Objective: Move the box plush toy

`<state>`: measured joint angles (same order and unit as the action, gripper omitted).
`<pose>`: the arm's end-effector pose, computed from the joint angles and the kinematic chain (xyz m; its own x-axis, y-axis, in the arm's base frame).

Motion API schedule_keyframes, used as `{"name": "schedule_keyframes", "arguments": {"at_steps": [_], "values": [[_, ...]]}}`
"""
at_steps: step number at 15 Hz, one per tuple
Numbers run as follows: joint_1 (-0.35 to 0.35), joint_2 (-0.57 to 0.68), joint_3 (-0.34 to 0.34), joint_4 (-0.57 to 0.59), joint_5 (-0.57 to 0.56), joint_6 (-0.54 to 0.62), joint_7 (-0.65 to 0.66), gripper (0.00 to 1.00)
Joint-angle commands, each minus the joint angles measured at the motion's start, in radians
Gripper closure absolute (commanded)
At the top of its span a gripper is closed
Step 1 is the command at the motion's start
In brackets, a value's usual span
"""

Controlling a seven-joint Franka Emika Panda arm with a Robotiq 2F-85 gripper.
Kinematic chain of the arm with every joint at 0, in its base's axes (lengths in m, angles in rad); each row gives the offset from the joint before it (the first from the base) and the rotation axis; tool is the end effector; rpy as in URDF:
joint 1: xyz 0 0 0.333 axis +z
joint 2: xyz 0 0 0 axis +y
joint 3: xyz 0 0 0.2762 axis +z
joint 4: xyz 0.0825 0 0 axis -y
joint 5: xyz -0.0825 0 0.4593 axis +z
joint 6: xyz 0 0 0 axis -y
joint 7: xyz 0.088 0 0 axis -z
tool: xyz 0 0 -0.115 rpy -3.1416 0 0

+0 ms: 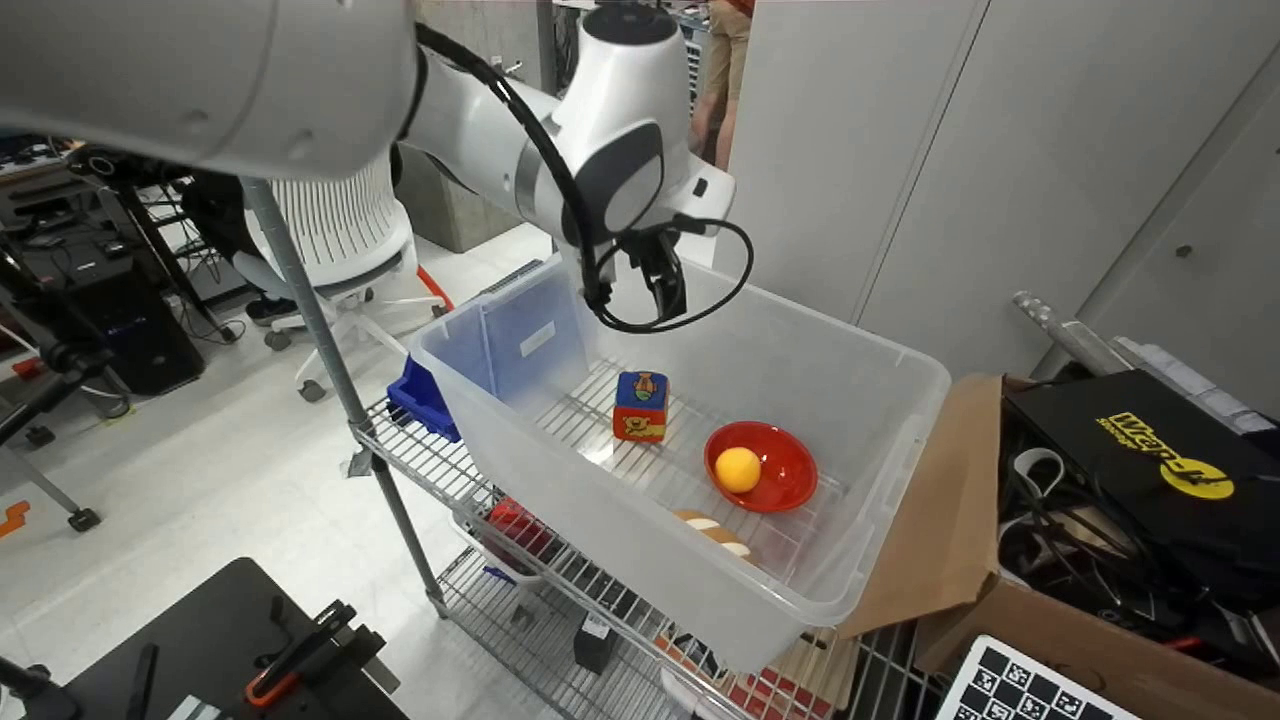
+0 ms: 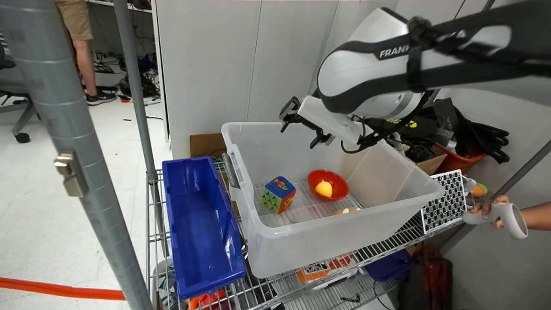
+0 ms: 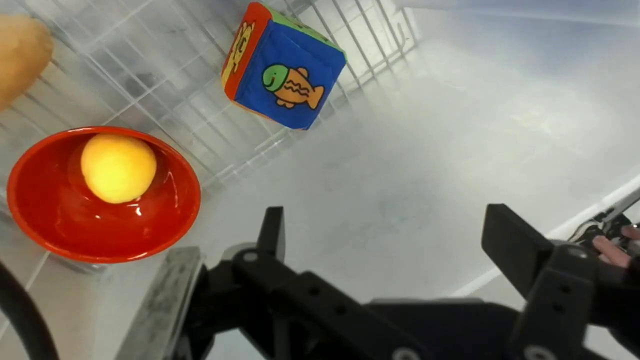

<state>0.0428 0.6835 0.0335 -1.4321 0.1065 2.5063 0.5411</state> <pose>0.7971 0.0563 0.2550 0.8009 -0.5374 0.2640 -0.4658 -0.8363 -0.2892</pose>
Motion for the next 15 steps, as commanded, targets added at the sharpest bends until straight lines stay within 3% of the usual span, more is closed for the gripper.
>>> {"name": "schedule_keyframes", "arguments": {"at_steps": [1,8,15], "values": [[0.028,0.191,-0.058,0.226,0.023,-0.053,0.025,0.00],[0.039,0.401,-0.083,0.473,0.017,-0.246,0.100,0.00],[0.057,0.548,-0.082,0.620,0.001,-0.360,0.155,0.00]]}}
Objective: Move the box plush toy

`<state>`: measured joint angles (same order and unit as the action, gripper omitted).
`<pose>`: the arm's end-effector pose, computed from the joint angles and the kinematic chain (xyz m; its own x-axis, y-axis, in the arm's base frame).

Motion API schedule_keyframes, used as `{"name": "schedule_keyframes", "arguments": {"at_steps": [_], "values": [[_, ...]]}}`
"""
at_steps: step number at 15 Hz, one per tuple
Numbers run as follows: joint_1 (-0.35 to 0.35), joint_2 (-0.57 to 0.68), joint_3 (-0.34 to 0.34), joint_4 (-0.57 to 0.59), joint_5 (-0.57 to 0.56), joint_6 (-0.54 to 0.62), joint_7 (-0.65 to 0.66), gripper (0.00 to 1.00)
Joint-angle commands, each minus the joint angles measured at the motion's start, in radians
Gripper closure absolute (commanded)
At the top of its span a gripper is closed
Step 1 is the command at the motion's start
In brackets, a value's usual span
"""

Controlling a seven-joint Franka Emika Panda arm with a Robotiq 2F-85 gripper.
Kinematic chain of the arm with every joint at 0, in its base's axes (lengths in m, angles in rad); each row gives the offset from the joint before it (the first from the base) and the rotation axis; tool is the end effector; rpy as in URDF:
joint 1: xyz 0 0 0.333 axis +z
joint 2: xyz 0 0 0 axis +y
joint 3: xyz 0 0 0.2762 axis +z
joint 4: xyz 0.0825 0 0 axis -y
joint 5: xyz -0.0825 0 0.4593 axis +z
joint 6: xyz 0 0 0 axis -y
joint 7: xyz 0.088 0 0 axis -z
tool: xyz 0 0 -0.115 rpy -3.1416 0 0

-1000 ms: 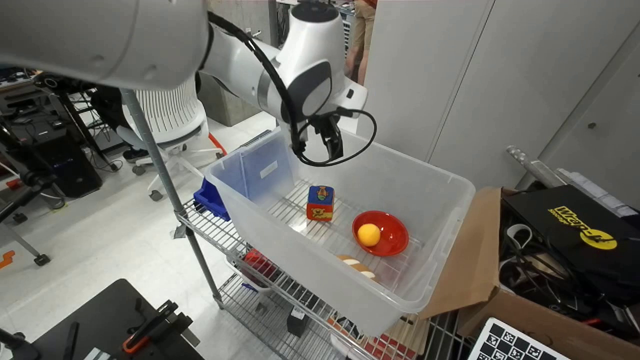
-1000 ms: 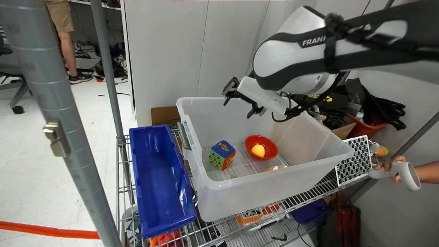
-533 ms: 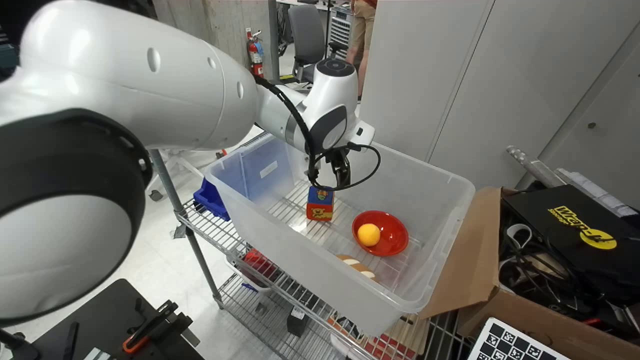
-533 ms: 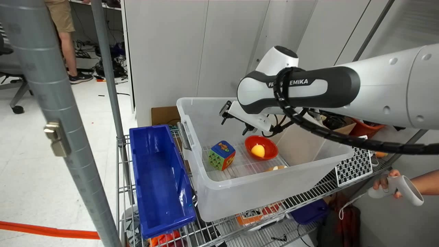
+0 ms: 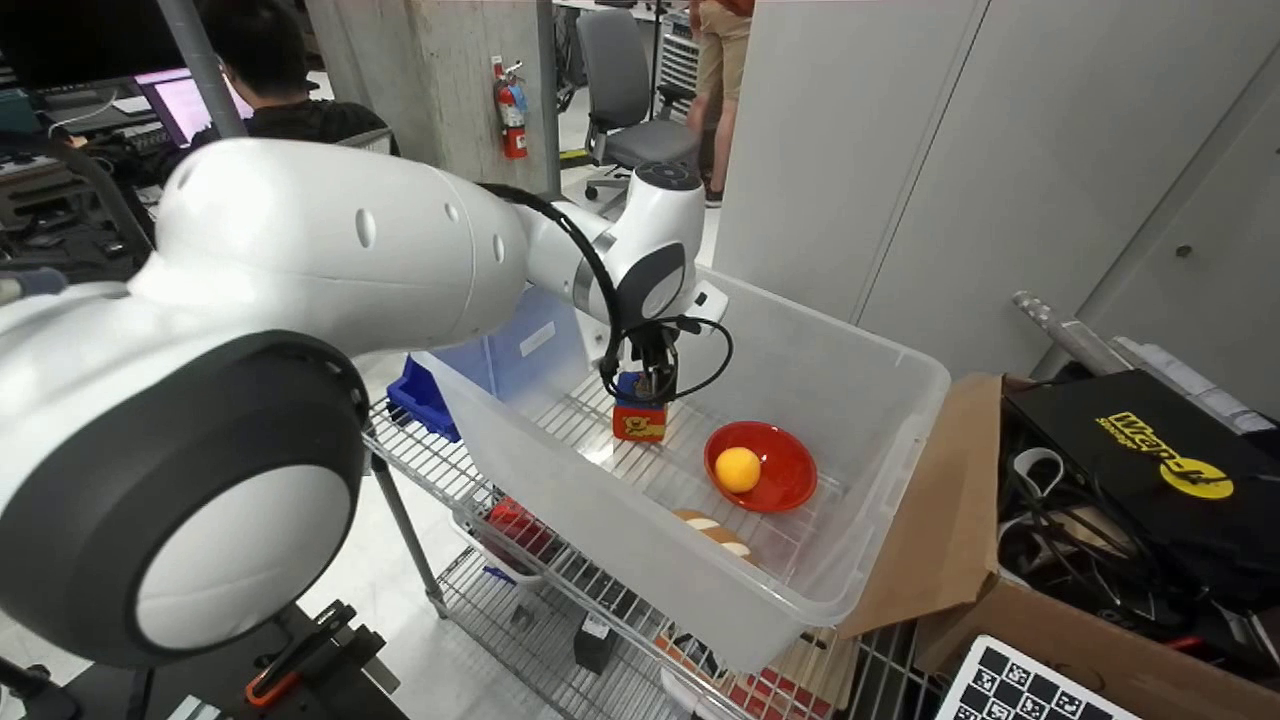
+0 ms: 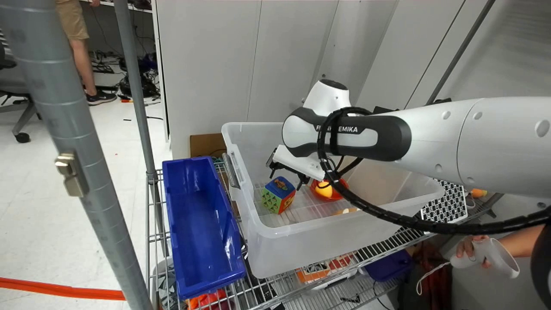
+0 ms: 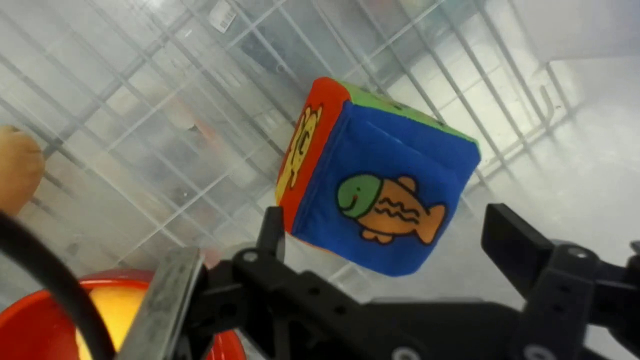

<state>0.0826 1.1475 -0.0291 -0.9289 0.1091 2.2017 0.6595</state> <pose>0.8274 0.0573 0.1182 0.7951 -0.6040 0.0556 -0.5940 -0.7939 -0.1302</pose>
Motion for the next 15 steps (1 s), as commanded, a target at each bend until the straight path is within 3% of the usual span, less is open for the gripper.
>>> {"name": "schedule_keyframes", "arguments": {"at_steps": [1,3,4,6,15], "values": [[0.019,0.106,-0.020,0.138,-0.004,-0.065,0.042,0.00],[0.020,0.154,-0.022,0.181,-0.008,-0.063,0.049,0.00],[0.017,0.178,-0.023,0.202,-0.009,-0.055,0.049,0.25],[0.014,0.209,-0.026,0.238,-0.010,-0.060,0.063,0.32],[0.019,0.234,-0.039,0.308,-0.037,-0.127,0.057,0.94]]}}
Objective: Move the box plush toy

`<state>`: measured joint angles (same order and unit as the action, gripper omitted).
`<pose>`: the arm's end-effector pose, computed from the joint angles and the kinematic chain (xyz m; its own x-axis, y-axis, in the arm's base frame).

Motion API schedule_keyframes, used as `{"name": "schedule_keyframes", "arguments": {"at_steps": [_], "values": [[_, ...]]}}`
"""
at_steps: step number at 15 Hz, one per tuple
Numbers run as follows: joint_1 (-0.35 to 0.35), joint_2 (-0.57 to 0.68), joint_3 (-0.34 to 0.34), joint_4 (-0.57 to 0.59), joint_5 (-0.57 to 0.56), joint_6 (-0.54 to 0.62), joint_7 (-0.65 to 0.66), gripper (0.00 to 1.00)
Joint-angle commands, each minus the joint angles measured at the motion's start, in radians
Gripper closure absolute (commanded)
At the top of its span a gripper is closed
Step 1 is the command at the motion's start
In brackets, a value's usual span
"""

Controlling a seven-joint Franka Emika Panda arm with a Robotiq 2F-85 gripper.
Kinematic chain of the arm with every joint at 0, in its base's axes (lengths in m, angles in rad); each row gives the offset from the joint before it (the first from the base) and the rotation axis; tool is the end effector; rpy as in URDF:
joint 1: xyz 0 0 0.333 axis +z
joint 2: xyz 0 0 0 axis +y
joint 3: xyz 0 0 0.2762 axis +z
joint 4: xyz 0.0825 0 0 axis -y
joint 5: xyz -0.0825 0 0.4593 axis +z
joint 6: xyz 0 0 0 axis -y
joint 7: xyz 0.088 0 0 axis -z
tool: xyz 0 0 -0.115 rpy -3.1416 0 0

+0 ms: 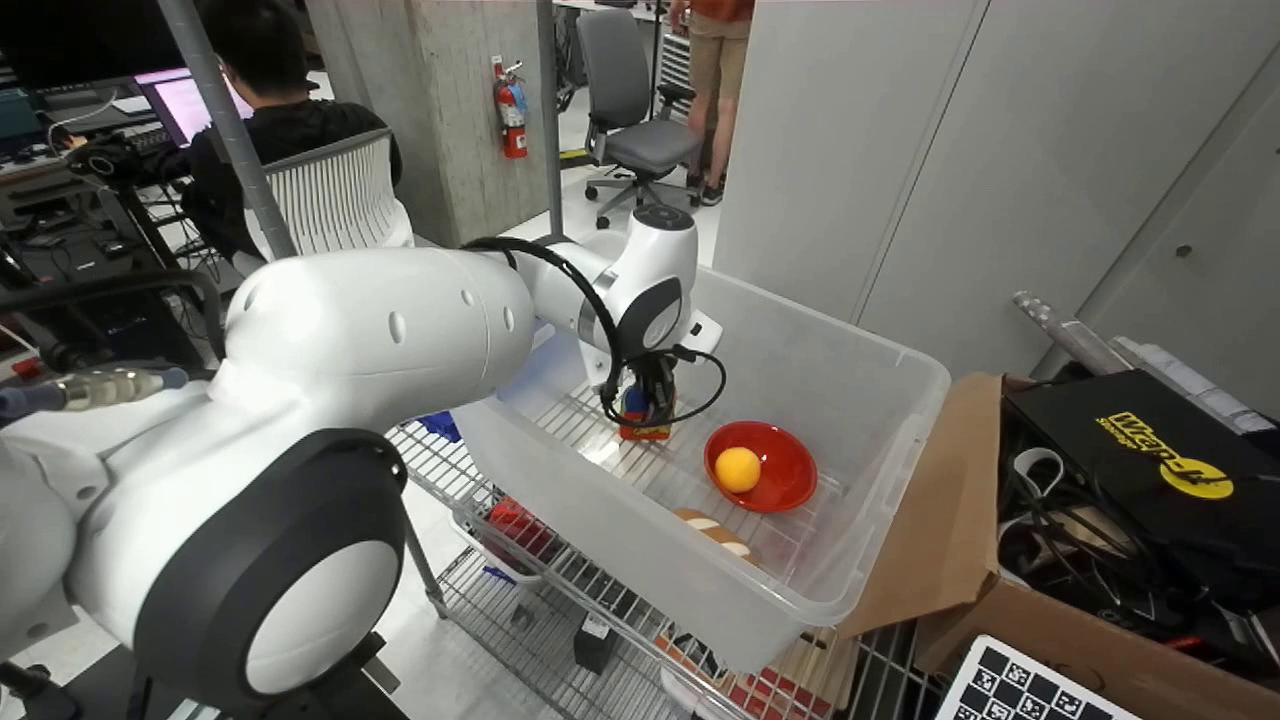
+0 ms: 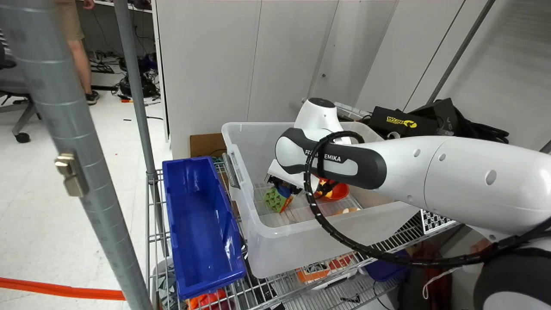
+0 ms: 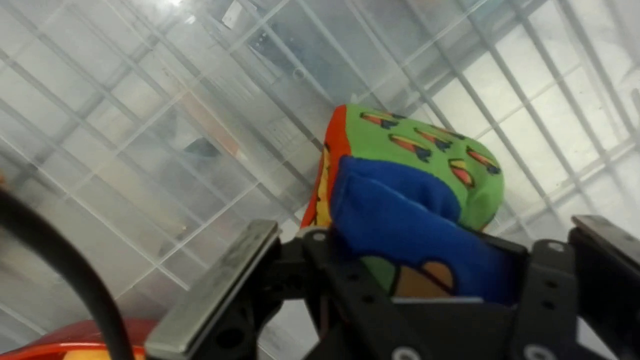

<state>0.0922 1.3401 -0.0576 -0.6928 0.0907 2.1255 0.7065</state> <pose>0.8323 0.0563 0.0792 0.7819 -0.6210 0.0547 -0.6165 -0.7833 -0.0798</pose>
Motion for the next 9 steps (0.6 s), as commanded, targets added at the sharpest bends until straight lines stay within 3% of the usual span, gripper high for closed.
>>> {"name": "schedule_keyframes", "arguments": {"at_steps": [1,5,9], "values": [[0.020,0.012,-0.010,0.037,-0.027,-0.049,-0.010,0.98],[0.065,-0.091,-0.002,-0.043,-0.060,-0.070,-0.082,1.00],[0.122,-0.195,-0.080,-0.139,-0.138,-0.221,0.018,1.00]]}}
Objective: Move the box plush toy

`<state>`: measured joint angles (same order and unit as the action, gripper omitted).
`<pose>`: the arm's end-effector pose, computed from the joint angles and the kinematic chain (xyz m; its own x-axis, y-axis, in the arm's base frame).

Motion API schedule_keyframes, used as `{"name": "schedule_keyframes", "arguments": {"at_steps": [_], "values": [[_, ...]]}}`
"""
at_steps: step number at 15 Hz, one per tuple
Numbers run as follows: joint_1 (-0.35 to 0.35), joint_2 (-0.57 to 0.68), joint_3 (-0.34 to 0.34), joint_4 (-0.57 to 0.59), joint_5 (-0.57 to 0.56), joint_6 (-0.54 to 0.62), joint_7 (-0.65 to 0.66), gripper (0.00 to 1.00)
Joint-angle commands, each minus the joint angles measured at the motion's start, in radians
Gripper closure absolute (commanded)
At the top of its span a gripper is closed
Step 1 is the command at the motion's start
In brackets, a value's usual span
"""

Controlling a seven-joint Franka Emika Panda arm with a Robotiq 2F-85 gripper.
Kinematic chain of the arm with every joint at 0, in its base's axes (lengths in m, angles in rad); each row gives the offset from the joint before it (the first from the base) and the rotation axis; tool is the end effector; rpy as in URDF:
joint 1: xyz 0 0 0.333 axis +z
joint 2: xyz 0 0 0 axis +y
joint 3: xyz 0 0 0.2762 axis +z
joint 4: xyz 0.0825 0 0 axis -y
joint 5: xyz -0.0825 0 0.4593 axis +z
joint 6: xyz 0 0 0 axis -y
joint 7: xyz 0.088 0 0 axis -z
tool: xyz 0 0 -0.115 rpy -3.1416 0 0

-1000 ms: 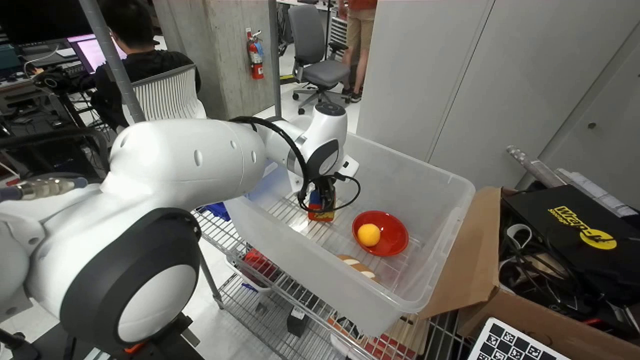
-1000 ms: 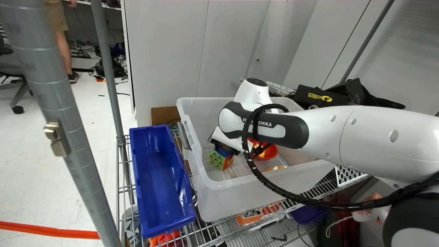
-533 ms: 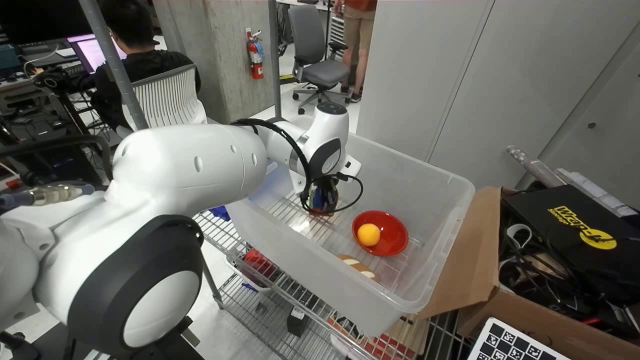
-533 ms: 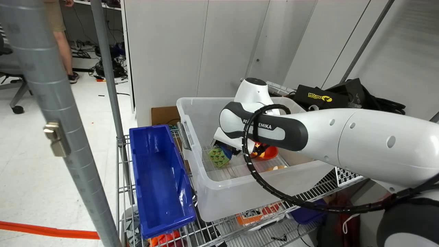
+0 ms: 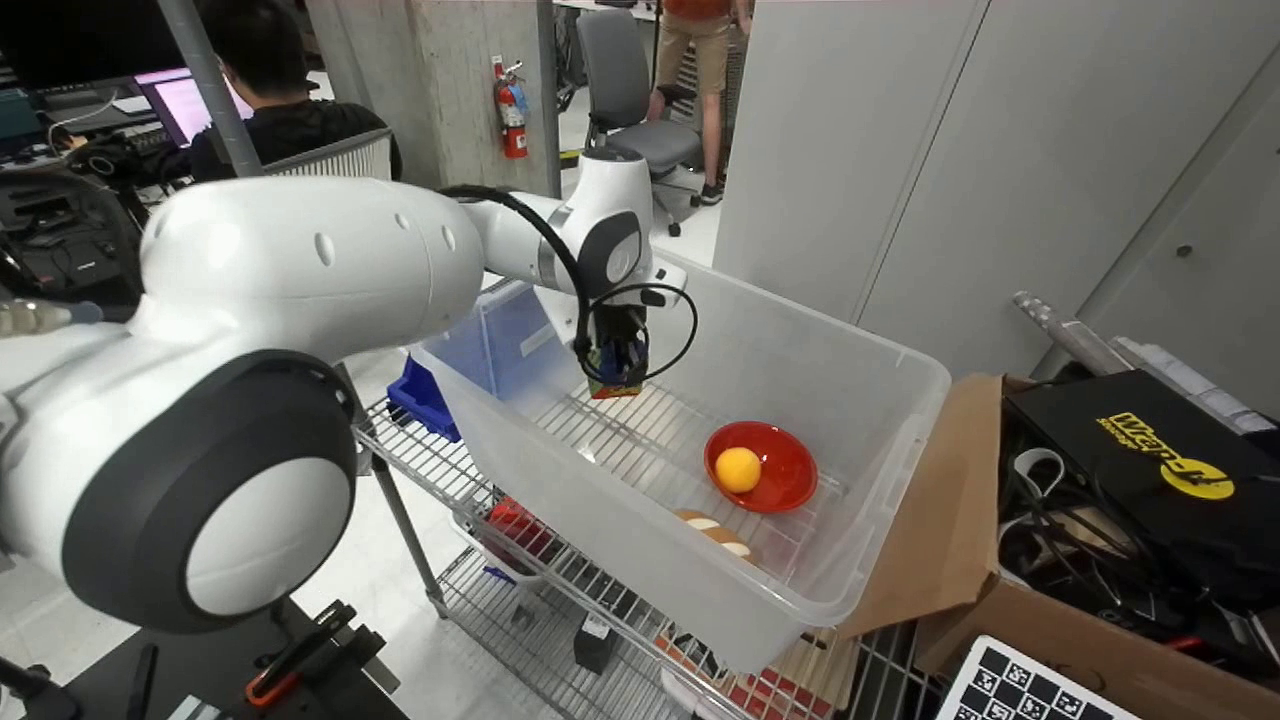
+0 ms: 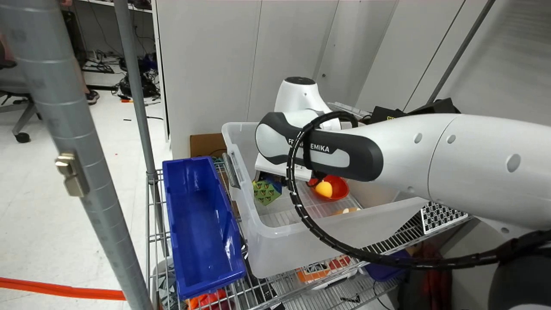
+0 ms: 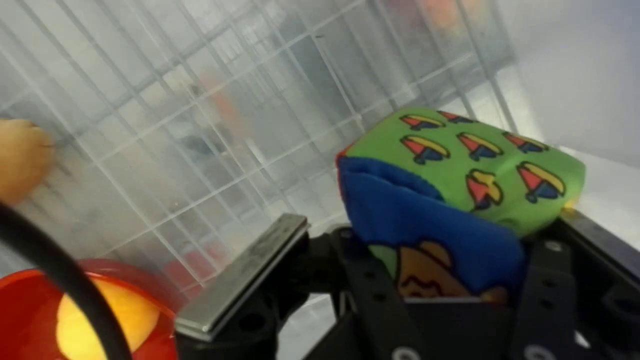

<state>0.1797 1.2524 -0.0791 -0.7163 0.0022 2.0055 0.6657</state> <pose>0.8282 0.1139 0.1289 0.8708 -0.4859 0.0747 -0.4893 -0.8715 0.0342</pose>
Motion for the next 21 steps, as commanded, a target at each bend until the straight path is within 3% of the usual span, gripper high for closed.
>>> {"name": "schedule_keyframes", "arguments": {"at_steps": [1,3,6,9,17,18,19,21], "values": [[0.043,-0.134,-0.073,-0.144,-0.066,-0.138,0.075,1.00],[0.058,-0.188,-0.084,-0.207,-0.084,-0.243,0.052,1.00],[0.059,-0.231,-0.055,-0.294,-0.073,-0.271,-0.049,1.00],[0.069,-0.210,-0.053,-0.330,-0.078,-0.209,-0.103,1.00],[0.084,-0.106,-0.056,-0.326,-0.117,-0.151,-0.094,1.00],[0.091,-0.116,-0.058,-0.335,-0.124,-0.156,-0.089,0.75],[0.091,-0.124,-0.054,-0.340,-0.122,-0.168,-0.087,0.73],[0.107,-0.156,-0.064,-0.373,-0.106,-0.190,-0.073,0.59]]}}
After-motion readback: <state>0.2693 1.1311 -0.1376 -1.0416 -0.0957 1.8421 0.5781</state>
